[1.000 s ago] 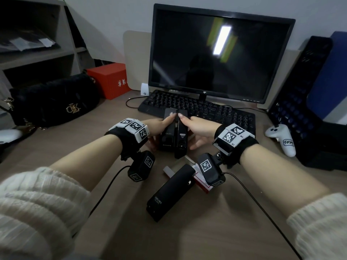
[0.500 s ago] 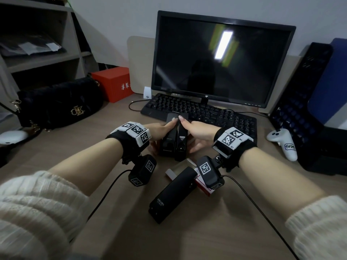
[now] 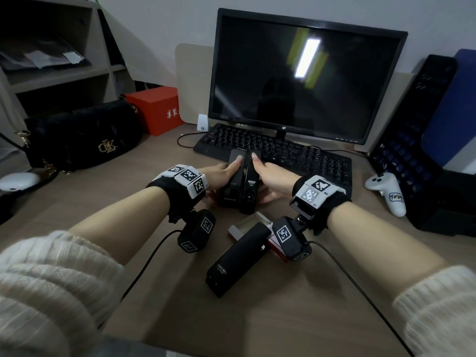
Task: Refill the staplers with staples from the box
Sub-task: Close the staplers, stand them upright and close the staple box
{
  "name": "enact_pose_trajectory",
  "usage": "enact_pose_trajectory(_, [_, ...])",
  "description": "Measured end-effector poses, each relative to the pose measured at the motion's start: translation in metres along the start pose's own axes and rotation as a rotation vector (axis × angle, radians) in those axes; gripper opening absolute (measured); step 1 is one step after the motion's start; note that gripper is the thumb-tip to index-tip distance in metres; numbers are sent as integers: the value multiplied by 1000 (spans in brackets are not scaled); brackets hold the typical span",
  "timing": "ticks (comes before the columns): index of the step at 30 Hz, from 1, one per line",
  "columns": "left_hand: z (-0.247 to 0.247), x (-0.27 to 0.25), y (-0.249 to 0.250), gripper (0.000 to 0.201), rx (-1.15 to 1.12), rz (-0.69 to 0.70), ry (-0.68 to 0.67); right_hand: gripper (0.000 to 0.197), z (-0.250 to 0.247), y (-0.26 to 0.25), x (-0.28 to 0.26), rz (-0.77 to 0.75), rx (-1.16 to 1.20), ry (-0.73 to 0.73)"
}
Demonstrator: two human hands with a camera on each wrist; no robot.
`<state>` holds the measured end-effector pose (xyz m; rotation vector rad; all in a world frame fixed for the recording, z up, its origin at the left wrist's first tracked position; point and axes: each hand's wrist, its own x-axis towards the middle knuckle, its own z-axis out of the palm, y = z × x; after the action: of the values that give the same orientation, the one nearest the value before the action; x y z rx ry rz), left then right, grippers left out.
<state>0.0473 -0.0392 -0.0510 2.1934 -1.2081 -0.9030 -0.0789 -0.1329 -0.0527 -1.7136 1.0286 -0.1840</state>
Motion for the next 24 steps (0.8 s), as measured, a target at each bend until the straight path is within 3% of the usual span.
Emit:
enact_pose_trajectory(3, [3,-12,-1,77,50,-3,19,75,-1,1,-8,15,-30,47])
enact_pose_trajectory(8, [4,-31,2,74,212,-19,15,66,-10,2,-25,-92,-376,218])
enact_pose_trajectory(14, [9,-49,-1,76,266,4,42,38,-9,6,-62,-185,-610,232])
enact_pose_trajectory(16, [12,-53,-6,82,301,-7,39,27,-5,9,-77,-276,-648,175])
enact_pose_trajectory(19, [17,-61,-15,82,309,3,75,25,4,11,-95,-361,-605,-53])
enact_pose_trajectory(24, [21,-71,-23,83,320,-4,74,40,23,11,-121,-392,-600,-324])
